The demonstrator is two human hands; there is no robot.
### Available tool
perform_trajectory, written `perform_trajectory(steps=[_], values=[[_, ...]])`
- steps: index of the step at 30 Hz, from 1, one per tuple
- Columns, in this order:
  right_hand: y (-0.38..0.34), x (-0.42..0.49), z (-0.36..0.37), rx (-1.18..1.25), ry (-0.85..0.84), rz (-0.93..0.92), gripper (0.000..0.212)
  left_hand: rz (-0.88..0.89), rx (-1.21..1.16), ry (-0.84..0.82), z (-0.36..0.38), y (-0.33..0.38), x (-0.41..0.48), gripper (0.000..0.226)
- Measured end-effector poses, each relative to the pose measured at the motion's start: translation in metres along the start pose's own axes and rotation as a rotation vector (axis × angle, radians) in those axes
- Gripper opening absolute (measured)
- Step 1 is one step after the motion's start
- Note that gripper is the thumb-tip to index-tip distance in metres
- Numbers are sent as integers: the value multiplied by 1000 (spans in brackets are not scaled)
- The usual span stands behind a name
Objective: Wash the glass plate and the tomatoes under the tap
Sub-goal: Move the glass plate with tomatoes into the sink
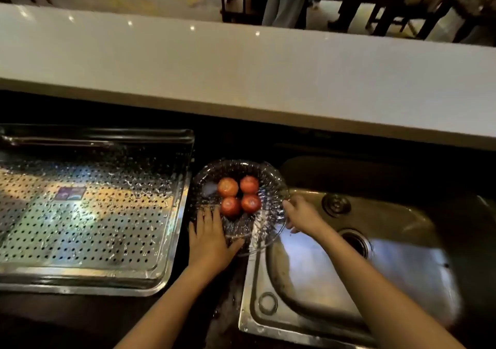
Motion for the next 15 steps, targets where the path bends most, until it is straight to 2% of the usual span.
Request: perform_trajectory(steps=[6, 11, 15], values=[[-7, -2, 8, 179, 91, -79, 19, 44, 74, 51, 5, -2, -3, 96], [-6, -6, 16, 526, 141, -79, 20, 44, 31, 95, 4, -5, -4, 99], [1, -13, 13, 616, 208, -101, 25, 17, -131, 198, -8, -11, -9, 95]])
Point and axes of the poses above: each hand's wrist, its own x-axis towards the middle knuckle, its own z-axis out of the palm, y = z × x, the point moved 10 cm from there along x, towards the middle knuckle, and after that the axes turned 6 degrees about -x, right-handed, at the moved point
